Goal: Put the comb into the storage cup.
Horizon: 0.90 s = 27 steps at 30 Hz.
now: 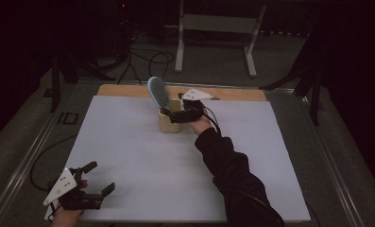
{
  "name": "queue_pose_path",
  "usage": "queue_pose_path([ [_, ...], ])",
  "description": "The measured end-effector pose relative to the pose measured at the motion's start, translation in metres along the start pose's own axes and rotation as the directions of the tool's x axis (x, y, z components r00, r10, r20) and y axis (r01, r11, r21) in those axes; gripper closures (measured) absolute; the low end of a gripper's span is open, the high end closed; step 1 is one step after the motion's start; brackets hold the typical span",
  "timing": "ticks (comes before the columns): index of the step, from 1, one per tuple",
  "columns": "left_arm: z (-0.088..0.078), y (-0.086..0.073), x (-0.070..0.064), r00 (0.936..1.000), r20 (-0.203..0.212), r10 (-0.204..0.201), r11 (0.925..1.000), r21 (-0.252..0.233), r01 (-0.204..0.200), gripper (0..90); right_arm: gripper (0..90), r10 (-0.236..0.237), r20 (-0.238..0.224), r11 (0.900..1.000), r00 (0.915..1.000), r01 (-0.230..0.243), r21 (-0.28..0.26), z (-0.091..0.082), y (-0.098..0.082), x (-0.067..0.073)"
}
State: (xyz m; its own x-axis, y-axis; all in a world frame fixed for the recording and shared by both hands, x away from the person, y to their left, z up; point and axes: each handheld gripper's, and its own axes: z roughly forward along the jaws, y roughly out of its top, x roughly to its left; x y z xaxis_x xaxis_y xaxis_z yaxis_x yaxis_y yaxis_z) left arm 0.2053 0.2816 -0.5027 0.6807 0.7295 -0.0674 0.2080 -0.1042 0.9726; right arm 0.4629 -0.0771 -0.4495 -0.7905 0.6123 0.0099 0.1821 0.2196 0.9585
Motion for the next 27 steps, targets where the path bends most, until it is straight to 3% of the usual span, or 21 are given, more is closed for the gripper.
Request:
queue_pose_path([
  [10, 0.001, 0.001, 0.000, 1.0000, 0.002, 0.003, 1.0000, -0.001, -0.003, 0.0, 7.6, 0.010, 0.024, 1.000, 0.9997, -0.010, 0.005, -0.013, -0.006, -0.004],
  [27, 0.001, 0.001, -0.001, 1.0000, -0.001, 0.006, 1.0000, 0.001, -0.006, 0.0, 8.0, 0.023, 0.024, 1.000, 0.9994, -0.024, 0.009, -0.045, -0.024, -0.007],
])
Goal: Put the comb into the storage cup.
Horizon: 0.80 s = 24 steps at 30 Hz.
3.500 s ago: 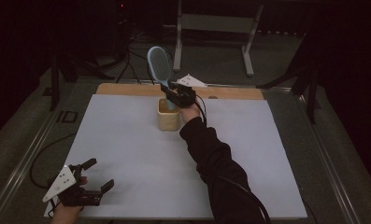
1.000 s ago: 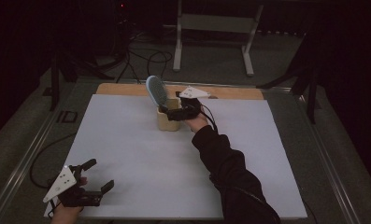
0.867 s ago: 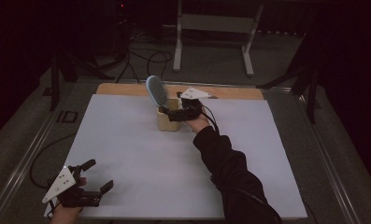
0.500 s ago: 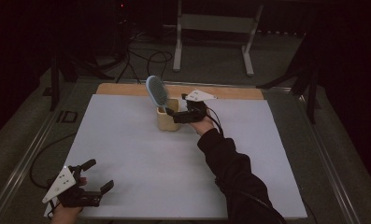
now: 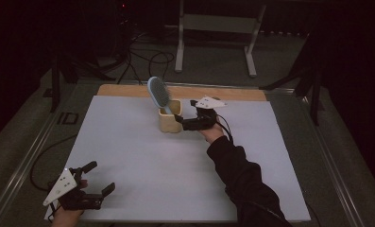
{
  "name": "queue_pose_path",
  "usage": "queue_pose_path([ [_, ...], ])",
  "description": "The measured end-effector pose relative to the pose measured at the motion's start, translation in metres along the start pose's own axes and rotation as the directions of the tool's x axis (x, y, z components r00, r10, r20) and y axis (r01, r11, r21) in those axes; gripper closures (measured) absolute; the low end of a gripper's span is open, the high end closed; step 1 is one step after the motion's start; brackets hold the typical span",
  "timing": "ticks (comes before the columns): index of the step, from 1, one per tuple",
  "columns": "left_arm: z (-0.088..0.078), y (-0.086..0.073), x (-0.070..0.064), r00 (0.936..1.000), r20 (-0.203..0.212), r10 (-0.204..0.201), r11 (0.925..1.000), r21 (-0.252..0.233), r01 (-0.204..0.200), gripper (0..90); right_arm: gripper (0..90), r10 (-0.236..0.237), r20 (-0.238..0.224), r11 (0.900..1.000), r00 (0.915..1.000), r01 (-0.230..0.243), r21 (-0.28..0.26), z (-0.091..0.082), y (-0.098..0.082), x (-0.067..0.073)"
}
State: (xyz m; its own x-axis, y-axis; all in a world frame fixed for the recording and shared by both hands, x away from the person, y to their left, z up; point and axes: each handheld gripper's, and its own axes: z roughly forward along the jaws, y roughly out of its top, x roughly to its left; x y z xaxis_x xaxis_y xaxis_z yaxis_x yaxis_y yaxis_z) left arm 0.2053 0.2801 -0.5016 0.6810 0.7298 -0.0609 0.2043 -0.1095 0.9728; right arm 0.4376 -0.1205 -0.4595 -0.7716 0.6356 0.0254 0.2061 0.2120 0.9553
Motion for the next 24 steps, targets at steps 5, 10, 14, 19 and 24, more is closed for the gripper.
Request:
queue_pose_path([
  [5, 0.000, 0.000, 0.000, 1.0000, 0.000, 0.001, 1.0000, 0.002, -0.001, 0.0, 8.0, 0.007, -0.001, 1.000, 1.0000, -0.007, 0.010, -0.011, -0.009, -0.003],
  [10, 0.000, 0.000, 0.000, 1.0000, -0.001, 0.000, 1.0000, 0.002, 0.000, 0.0, 8.0, 0.014, -0.009, 1.000, 0.9999, -0.014, 0.008, -0.023, -0.018, -0.004],
  [14, 0.000, 0.000, 0.000, 1.0000, -0.003, 0.002, 1.0000, 0.002, -0.002, 0.0, 8.0, 0.011, -0.013, 1.000, 0.9999, -0.010, 0.017, -0.032, -0.024, -0.004],
  [19, 0.000, 0.000, 0.000, 1.0000, -0.003, 0.002, 1.0000, 0.002, -0.002, 0.0, 7.9, 0.020, -0.035, 0.999, 0.9992, -0.019, 0.039, -0.043, -0.031, -0.004],
  [24, 0.000, 0.000, 0.000, 1.0000, -0.004, 0.002, 1.0000, 0.003, -0.002, 0.0, 8.0, 0.021, -0.035, 0.998, 0.9992, -0.019, 0.052, -0.054, -0.042, -0.004],
])
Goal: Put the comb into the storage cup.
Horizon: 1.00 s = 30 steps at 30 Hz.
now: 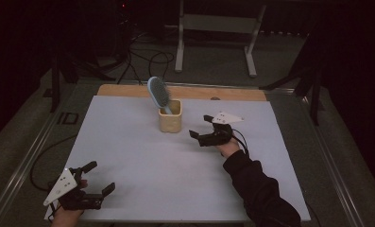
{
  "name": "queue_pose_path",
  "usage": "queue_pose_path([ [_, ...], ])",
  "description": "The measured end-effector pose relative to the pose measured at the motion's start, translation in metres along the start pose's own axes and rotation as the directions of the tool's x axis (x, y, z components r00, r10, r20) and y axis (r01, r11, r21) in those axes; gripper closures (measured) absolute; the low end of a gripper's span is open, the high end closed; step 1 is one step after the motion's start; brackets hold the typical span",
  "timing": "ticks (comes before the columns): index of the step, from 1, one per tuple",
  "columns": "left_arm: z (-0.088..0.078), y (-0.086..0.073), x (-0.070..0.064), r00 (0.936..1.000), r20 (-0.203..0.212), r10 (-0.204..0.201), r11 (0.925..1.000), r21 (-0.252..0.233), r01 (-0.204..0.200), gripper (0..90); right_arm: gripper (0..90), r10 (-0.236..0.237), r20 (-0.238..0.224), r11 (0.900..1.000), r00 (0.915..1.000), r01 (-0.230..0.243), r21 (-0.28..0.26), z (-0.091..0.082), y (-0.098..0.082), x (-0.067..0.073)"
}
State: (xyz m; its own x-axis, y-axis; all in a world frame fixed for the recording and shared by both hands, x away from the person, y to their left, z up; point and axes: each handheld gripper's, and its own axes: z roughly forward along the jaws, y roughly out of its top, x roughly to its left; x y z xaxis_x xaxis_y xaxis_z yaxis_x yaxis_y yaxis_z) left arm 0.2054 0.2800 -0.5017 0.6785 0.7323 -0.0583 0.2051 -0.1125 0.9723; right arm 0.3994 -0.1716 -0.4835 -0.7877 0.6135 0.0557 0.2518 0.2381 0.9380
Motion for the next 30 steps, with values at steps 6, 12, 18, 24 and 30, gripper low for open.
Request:
queue_pose_path([
  [6, 0.000, 0.000, 0.000, 1.0000, 0.001, -0.002, 1.0000, -0.001, 0.002, 0.0, 8.0, 0.001, -0.009, 1.000, 1.0000, -0.001, 0.024, -0.010, -0.015, 0.004],
  [12, 0.000, 0.000, 0.000, 1.0000, -0.002, -0.002, 1.0000, 0.001, 0.002, 0.0, 8.0, 0.002, -0.015, 0.999, 0.9999, -0.001, 0.035, -0.026, -0.025, 0.007],
  [18, 0.000, -0.001, 0.001, 1.0000, -0.004, -0.004, 1.0000, 0.002, 0.004, 0.0, 8.0, 0.016, -0.014, 1.000, 0.9998, -0.015, 0.027, -0.048, -0.035, 0.009],
  [24, 0.001, 0.000, 0.000, 1.0000, -0.003, -0.003, 1.0000, 0.002, 0.003, 0.0, 8.0, 0.040, -0.005, 0.999, 0.9992, -0.039, 0.035, -0.068, -0.049, 0.011],
  [30, 0.001, 0.000, 0.000, 1.0000, -0.003, -0.004, 1.0000, 0.003, 0.004, 0.0, 7.9, 0.027, 0.001, 0.998, 0.9996, -0.027, 0.060, -0.084, -0.058, 0.016],
])
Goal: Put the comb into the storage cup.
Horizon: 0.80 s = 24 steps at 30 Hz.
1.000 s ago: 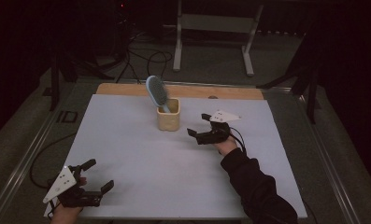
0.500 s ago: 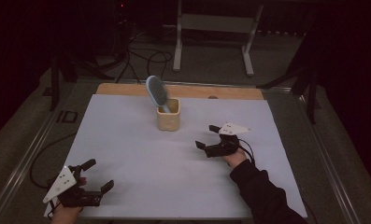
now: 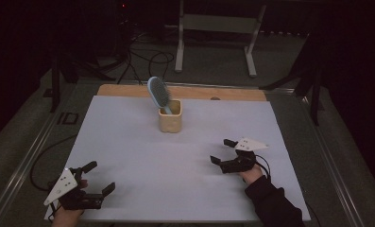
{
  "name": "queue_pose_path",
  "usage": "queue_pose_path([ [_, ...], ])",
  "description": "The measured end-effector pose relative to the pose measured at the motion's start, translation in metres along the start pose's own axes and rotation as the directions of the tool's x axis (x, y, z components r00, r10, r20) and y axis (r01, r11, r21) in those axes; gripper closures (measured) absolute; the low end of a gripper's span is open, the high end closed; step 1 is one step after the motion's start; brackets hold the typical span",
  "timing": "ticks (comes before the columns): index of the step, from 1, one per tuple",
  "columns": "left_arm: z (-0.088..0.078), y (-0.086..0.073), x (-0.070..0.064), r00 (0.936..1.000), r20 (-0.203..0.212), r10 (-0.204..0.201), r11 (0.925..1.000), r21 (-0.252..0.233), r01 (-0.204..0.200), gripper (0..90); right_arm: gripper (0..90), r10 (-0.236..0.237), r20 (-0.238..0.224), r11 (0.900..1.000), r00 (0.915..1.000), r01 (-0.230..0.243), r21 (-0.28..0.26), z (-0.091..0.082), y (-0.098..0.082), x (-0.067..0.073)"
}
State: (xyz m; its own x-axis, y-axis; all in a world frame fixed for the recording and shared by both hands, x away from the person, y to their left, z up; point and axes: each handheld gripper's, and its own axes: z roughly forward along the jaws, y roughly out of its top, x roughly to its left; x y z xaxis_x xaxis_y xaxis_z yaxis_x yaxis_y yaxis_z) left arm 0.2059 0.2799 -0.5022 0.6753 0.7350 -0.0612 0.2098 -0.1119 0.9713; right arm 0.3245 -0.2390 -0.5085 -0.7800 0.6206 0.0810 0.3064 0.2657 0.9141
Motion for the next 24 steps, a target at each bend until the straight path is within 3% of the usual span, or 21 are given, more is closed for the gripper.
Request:
queue_pose_path([
  [12, 0.000, 0.000, -0.001, 1.0000, 0.000, 0.004, 1.0000, 0.002, -0.004, 0.0, 8.0, -0.018, 0.042, 0.999, 0.9989, 0.017, 0.031, -0.032, -0.016, 0.009],
  [17, 0.000, 0.000, 0.000, 1.0000, -0.001, 0.002, 1.0000, 0.000, -0.002, 0.0, 8.0, 0.014, 0.056, 1.000, 0.9984, -0.015, 0.019, -0.045, -0.023, 0.010],
  [24, 0.000, 0.000, -0.001, 1.0000, -0.001, 0.006, 1.0000, 0.003, -0.006, 0.0, 8.0, 0.036, 0.126, 0.999, 0.9914, -0.040, 0.029, -0.060, -0.036, 0.008],
])
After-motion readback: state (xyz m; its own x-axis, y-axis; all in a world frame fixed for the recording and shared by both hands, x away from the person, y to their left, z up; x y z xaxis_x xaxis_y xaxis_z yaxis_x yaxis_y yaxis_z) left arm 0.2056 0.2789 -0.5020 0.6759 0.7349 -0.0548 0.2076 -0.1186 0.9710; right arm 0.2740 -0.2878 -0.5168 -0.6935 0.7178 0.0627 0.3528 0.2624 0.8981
